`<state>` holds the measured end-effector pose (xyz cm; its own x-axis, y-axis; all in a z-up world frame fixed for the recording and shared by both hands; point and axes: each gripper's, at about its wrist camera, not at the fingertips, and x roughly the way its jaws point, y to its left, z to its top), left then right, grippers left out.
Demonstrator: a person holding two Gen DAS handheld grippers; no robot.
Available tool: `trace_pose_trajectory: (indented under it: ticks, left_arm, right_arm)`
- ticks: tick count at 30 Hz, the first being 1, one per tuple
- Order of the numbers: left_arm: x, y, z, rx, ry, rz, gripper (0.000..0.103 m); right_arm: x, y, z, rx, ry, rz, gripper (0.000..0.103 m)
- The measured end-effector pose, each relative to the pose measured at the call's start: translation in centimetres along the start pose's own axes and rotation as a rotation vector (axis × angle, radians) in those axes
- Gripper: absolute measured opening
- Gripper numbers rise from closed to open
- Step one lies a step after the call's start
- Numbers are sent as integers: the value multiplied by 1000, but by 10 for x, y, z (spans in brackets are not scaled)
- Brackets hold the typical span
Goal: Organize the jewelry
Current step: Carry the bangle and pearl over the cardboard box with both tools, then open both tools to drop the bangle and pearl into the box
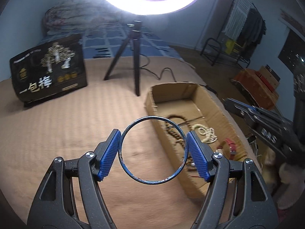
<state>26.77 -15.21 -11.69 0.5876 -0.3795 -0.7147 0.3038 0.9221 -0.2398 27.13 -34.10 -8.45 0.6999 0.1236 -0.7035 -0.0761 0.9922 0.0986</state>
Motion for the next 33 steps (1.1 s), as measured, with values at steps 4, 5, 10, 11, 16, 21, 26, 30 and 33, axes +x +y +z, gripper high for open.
trace_pose_trajectory:
  ticks: [4,5,10,11,16,21,26,30,33]
  left_arm:
    - [10,-16,-1,22,11,-10,73]
    - [12,-19,-1,25,13,-11,73]
    - [21,-33,-4,43,22,-17,73]
    - [23,-34,-4,47,23,-19,73]
    - [30,-46,-8,68,34,-28,73]
    - [32,-53,-11,79,37,-33,73]
    - [31,-55,-10,75,29,-40,73]
    - [31,-58,-11,84,31,-39,74]
    - [32,-58,-10,85,36,-32,74]
  right_arm:
    - [9,-15,4,18,6,-13,7]
    - [12,-18,5,26,9,-11,7]
    - [22,-26,8,40,19,-12,7]
    - [23,-27,8,41,21,-9,7]
    - [27,-26,9,41,28,-3,7]
    - [30,-26,9,38,35,-6,8]
    - [29,-28,9,47,28,-28,27]
    - [29,-30,9,49,28,-39,33]
    - [27,-31,8,48,18,-52,57]
